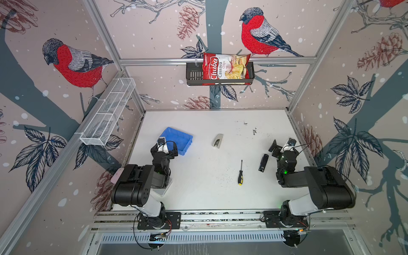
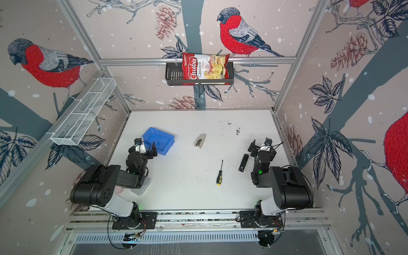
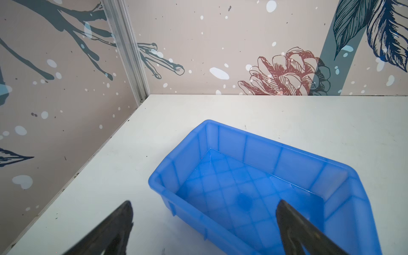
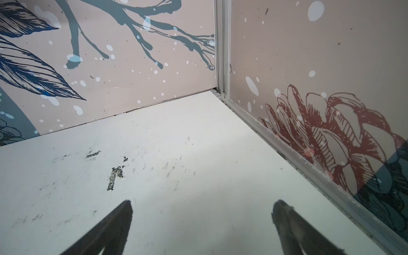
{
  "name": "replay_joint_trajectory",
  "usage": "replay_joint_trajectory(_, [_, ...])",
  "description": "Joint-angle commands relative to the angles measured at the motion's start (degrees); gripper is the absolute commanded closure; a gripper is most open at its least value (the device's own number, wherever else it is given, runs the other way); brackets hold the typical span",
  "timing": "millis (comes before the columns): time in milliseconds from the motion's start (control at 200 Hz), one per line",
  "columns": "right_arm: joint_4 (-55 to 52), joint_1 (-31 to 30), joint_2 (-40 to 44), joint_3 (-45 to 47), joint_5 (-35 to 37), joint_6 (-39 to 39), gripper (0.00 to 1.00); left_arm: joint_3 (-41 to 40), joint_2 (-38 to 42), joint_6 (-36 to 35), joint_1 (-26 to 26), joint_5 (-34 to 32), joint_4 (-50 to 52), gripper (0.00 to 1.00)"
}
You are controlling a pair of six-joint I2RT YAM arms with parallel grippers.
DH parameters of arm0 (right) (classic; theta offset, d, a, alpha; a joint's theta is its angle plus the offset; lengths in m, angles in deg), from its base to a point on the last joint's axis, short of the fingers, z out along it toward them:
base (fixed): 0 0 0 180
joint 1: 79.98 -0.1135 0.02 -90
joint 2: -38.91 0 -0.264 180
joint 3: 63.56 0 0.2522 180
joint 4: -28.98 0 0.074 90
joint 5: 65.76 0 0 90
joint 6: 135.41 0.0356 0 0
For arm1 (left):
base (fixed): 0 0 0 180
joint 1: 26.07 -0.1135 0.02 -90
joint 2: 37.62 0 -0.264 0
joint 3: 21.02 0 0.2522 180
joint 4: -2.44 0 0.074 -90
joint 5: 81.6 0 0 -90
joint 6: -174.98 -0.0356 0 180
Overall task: Put the screwdriver in the bin
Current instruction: Pick up the screwdriver from the center of the table.
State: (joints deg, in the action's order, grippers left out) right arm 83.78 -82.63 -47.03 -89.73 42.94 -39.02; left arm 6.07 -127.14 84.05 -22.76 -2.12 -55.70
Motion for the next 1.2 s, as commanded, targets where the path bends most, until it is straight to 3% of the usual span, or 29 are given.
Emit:
replay_joint_trajectory(0, [2.1, -0.1, 0.0, 0.0, 0.7, 0.5, 0.0, -0.1, 0.2, 0.3, -0.1, -0.3, -3.6, 0.01])
replay_joint_trajectory(836, [2.5, 0.0, 0.3, 0.3, -0.3, 0.0, 0.0, -0.2, 0.5, -0.2, 0.2, -0.2, -3.6, 0.01])
replay_joint_trajectory(1196, [-11.6, -0.3, 13.0, -2.4, -2.6, -1.2, 0.0, 1.5, 13.9, -4.8, 7.3, -7.7, 9.3, 0.02])
